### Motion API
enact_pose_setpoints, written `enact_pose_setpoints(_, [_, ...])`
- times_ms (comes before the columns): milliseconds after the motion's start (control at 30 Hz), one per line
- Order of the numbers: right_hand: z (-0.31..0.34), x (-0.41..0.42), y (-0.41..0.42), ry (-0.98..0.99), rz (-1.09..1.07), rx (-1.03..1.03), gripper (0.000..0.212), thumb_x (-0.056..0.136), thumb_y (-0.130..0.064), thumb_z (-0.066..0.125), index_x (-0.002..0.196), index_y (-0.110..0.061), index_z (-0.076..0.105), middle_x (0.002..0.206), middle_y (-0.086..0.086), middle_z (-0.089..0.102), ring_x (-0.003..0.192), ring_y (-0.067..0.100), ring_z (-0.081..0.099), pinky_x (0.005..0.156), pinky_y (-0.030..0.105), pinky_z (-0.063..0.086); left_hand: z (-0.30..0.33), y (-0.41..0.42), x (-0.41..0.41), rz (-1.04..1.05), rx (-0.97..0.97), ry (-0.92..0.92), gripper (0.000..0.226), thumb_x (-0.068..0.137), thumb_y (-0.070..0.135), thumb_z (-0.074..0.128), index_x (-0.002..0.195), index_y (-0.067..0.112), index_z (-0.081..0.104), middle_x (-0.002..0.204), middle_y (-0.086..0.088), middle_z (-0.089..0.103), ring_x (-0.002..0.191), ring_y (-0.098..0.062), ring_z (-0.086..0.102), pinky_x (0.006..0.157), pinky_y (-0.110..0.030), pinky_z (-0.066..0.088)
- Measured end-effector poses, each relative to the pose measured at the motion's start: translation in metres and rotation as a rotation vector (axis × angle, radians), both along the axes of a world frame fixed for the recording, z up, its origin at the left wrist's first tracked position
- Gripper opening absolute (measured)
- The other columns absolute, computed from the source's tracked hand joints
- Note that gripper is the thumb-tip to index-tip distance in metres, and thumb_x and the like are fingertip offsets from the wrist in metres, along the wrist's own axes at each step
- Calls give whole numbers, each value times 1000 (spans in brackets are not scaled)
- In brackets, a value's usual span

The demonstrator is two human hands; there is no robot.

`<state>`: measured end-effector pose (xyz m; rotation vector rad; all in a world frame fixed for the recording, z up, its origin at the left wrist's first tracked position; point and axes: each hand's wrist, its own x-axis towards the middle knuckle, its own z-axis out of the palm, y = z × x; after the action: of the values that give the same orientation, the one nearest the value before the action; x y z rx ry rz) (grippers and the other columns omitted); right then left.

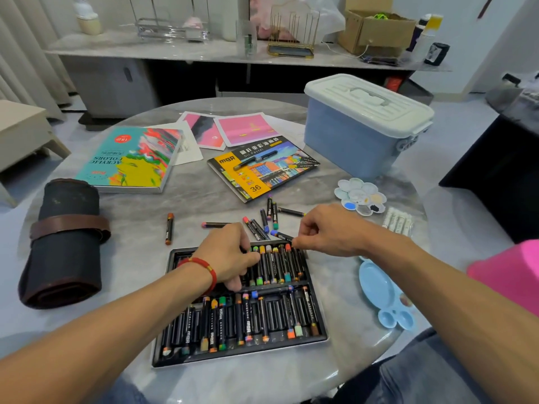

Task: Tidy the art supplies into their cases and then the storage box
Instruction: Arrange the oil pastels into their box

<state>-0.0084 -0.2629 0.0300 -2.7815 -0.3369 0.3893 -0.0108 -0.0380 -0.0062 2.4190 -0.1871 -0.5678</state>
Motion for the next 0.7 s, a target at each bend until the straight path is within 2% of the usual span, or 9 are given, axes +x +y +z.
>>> enact_pose_setpoints(100, [2, 0, 4, 19, -4, -8, 26, 90, -46, 70, 73, -26, 67, 67, -14, 61, 63, 0, 54, 53, 18, 35, -2, -1, 2, -79, 153, -151, 18, 94, 30, 64, 86, 20, 51, 57, -5, 67, 39, -18, 64, 52, -30, 53])
enact_pose_setpoints(200, [2, -2, 14, 69, -34, 46, 28, 90, -45, 68, 77, -20, 72, 68, -10, 63, 61, 2, 54, 56, 22, 40, 1, -4, 4, -137, 259, -227, 18, 93, 33, 64, 82, 24, 53, 67, 1, 65, 46, -16, 60, 63, -37, 58])
enact_pose_setpoints(267, [2, -4, 26, 92, -51, 77, 30, 90, -45, 68, 76, -19, 71, 68, -8, 64, 61, 5, 57, 59, 26, 44, 6, -1, 7, -124, 284, -270, 19, 93, 35, 64, 80, 23, 57, 64, 3, 63, 49, -14, 58, 61, -32, 57])
enact_pose_setpoints(300, [2, -6, 33, 87, -62, 94, 32, 89, -45, 67, 75, -17, 71, 70, -4, 66, 64, 10, 59, 60, 27, 45, 7, 2, 8, -89, 229, -234, 20, 94, 35, 62, 80, 21, 61, 59, 2, 64, 44, -15, 59, 52, -27, 53])
enact_pose_setpoints(367, [1, -9, 47, 69, -84, 143, 37, 89, -43, 66, 73, -10, 72, 70, 3, 67, 67, 16, 58, 60, 29, 44, 8, 5, 10, 55, -31, -25, 30, 98, 33, 55, 88, 8, 67, 62, -7, 70, 36, -20, 56, 36, -21, 40])
enact_pose_setpoints(433, [0, -11, 61, 60, -80, 192, 39, 88, -43, 65, 69, -9, 69, 67, 6, 65, 64, 17, 56, 59, 30, 43, 9, 9, 9, 230, -287, 207, 38, 102, 30, 51, 100, -5, 64, 69, -11, 68, 34, -22, 52, 30, -21, 35])
enact_pose_setpoints(500, [-2, -11, 68, 50, -15, 183, 44, 89, -47, 64, 66, -9, 66, 64, 8, 63, 62, 17, 56, 60, 31, 43, 10, 12, 7, 292, -384, 293, 36, 102, 24, 54, 104, -11, 60, 68, -12, 61, 35, -21, 52, 29, -21, 36])
enact_pose_setpoints(600, [2, -11, 62, 108, 157, 46, 42, 88, -54, 67, 72, -16, 65, 65, -1, 62, 60, 10, 53, 55, 29, 40, 9, 18, 7, 255, -303, 255, 29, 99, 21, 59, 95, -8, 59, 63, -11, 59, 37, -21, 55, 32, -22, 40])
enact_pose_setpoints(700, [0, -17, 53, 227, 295, -49, 27, 82, -45, 79, 88, -20, 70, 68, -12, 62, 60, -1, 53, 56, 20, 37, 5, 20, 7, 130, -107, 188, 30, 97, 26, 62, 84, -1, 60, 54, -7, 64, 39, -21, 57, 37, -23, 42])
